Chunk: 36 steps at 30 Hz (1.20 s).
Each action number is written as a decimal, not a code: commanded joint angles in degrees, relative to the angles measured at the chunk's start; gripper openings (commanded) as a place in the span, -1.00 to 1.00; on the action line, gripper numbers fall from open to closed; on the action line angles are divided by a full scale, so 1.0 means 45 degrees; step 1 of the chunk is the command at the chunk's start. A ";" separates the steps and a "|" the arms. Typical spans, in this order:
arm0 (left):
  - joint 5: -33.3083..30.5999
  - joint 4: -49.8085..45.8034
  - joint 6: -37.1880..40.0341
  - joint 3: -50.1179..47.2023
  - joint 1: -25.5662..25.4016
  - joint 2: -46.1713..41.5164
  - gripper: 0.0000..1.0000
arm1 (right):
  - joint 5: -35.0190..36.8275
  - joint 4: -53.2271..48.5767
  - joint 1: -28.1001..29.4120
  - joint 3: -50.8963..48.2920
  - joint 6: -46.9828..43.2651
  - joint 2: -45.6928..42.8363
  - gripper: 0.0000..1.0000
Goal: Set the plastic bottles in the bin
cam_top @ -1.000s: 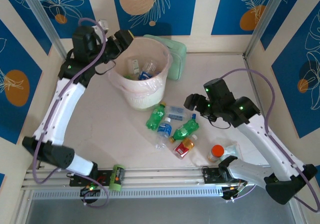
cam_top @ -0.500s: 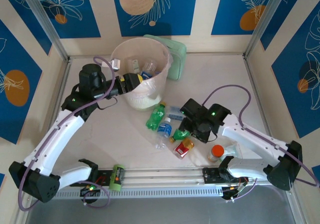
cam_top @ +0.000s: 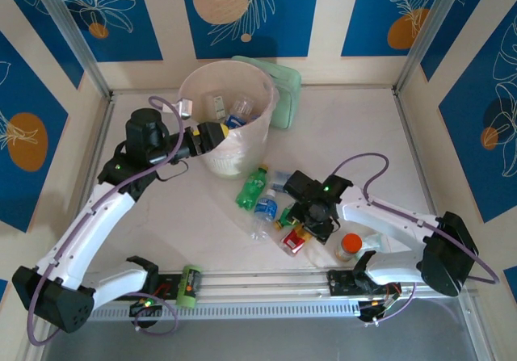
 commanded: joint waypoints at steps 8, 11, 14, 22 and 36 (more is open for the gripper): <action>0.0256 0.0473 -0.0117 -0.0186 -0.0050 0.0038 0.44 | -0.0783 0.0676 0.0016 -0.0192 0.0179 0.1309 0.50; 0.0275 0.0461 -0.0089 -0.0186 -0.0050 0.0080 0.44 | -0.0871 0.0825 -0.0057 -0.0223 0.0108 0.1587 0.50; 0.0247 0.0405 -0.0040 -0.0207 -0.0050 0.0061 0.44 | -0.0911 0.0965 -0.0174 -0.0299 0.0031 0.1760 0.49; 0.0216 0.0457 -0.0100 -0.0264 -0.0051 0.0090 0.43 | -0.1126 0.1373 -0.0462 -0.0464 -0.0203 0.2425 0.39; 0.0187 0.0554 -0.0247 -0.0264 -0.0050 0.0065 0.44 | -0.0805 0.1164 -0.0435 -0.0320 -0.0234 0.2223 0.00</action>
